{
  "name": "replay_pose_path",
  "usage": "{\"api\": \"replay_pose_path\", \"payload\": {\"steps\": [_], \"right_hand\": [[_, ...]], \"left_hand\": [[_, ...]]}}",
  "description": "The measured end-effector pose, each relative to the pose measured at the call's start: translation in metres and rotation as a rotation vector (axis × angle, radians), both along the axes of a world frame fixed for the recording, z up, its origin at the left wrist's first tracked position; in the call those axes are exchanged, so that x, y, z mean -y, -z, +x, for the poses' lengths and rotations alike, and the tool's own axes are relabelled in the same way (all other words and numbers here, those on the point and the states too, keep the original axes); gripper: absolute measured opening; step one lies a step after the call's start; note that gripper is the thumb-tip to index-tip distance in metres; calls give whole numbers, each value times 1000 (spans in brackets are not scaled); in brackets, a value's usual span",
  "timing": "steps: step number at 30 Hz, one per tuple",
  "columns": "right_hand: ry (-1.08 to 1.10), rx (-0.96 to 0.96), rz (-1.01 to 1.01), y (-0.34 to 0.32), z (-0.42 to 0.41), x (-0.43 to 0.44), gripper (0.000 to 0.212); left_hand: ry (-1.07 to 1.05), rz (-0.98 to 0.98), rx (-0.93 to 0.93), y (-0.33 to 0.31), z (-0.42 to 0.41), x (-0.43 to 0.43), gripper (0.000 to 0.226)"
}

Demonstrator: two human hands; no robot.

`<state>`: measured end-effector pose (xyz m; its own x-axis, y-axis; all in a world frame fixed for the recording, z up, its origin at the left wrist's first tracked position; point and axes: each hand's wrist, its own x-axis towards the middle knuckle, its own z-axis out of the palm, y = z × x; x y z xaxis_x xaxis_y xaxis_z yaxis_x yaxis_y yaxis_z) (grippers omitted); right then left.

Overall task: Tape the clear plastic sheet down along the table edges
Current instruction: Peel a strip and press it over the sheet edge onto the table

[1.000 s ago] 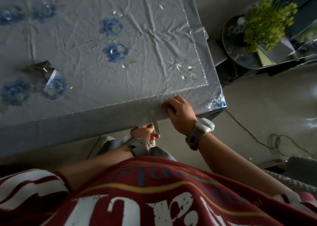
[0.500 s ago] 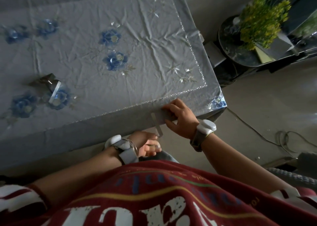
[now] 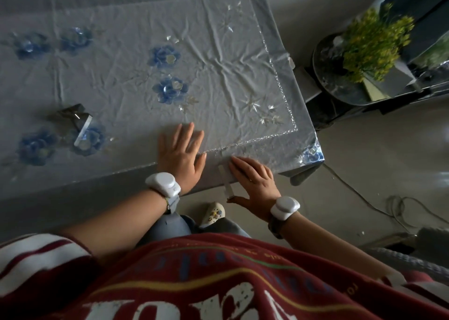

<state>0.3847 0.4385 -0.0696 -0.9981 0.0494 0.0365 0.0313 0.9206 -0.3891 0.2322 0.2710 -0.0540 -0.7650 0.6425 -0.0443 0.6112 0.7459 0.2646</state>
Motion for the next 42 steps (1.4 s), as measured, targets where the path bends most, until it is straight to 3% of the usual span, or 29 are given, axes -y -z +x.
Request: {"api": "replay_pose_path", "payload": {"steps": [7, 21, 32, 39, 42], "right_hand": [[55, -52, -33, -1, 0, 2, 82], [241, -145, -100, 12, -7, 15, 63], [244, -198, -120, 11, -8, 13, 54], [150, -172, 12, 9, -10, 7, 57], [161, -142, -4, 1, -17, 6, 48]], "left_hand": [[32, -102, -55, 12, -1, -1, 54], [13, -72, -117, 21, -3, -3, 53], [22, -58, -132, 26, -4, -3, 54], [38, -94, -93, 16, -3, -2, 54], [42, -64, -44, 6, -4, 2, 52]]}}
